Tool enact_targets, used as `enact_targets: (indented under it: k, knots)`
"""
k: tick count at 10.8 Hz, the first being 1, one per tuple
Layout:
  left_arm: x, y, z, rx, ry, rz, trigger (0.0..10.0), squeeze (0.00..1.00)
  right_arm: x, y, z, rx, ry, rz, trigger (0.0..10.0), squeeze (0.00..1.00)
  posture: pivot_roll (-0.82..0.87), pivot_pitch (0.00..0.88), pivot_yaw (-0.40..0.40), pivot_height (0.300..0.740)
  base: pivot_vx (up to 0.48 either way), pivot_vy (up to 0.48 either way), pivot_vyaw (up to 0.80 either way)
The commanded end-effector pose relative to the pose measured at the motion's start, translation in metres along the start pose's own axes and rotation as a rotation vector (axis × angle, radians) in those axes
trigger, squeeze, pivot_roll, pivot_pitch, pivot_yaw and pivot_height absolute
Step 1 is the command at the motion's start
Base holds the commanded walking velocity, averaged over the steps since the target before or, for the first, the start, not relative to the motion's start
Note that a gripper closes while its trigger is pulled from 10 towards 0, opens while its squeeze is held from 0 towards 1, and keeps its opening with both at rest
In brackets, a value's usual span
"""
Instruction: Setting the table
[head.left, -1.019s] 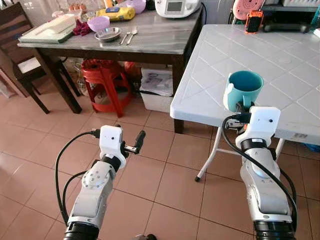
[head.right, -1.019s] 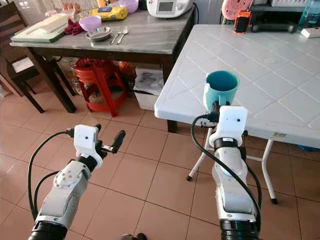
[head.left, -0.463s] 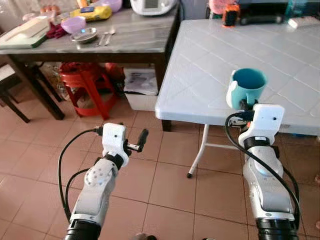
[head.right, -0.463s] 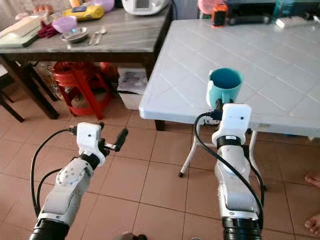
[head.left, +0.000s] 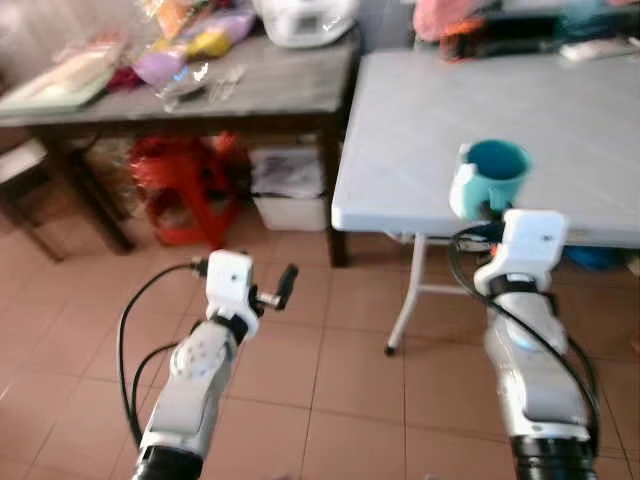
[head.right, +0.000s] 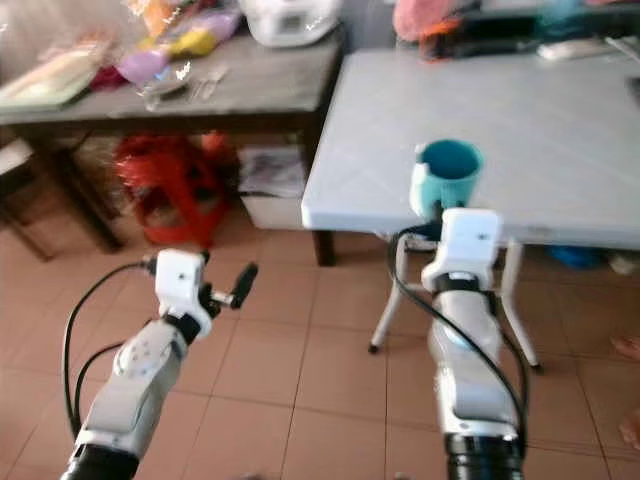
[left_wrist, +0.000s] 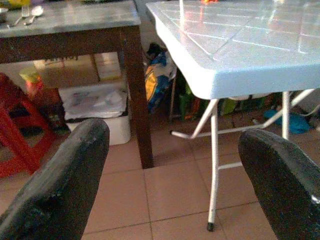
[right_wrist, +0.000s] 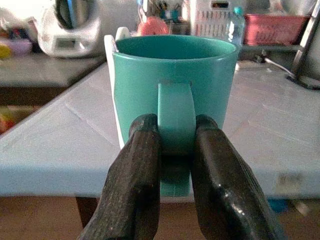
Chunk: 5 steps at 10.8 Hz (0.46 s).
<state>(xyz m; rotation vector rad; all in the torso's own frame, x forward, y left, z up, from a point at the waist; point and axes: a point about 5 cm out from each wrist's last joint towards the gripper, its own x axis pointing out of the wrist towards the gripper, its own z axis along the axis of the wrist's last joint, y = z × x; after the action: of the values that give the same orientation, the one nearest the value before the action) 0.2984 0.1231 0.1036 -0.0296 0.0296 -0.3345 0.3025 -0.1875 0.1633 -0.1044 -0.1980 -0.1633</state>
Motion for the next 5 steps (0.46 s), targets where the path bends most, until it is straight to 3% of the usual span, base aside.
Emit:
enact_targets:
  k: [1, 3, 5]
  knots:
    - [-0.0050, 0.0119, 0.0008, 0.039, -0.002, 0.039, 10.0, 0.00, 0.0017, 0.0139, 0.0060, 0.024, -0.026, 0.040, 10.0, 0.00, -0.02, 0.079, 0.135, 0.740, 0.000, 0.000, 0.00]
    - [-0.0063, 0.0079, 0.0036, 0.000, -0.022, -0.025, 10.0, 0.00, 0.0024, 0.0131, 0.0051, 0.022, -0.027, 0.036, 10.0, 0.00, -0.01, 0.076, 0.135, 0.740, 0.000, 0.000, 0.00]
    - [-0.0081, 0.0052, 0.0067, -0.008, -0.047, -0.065, 10.0, 0.00, 0.0027, 0.0126, 0.0051, 0.021, -0.030, 0.034, 10.0, 0.00, -0.01, 0.074, 0.135, 0.740, 0.283, 0.000, 0.00]
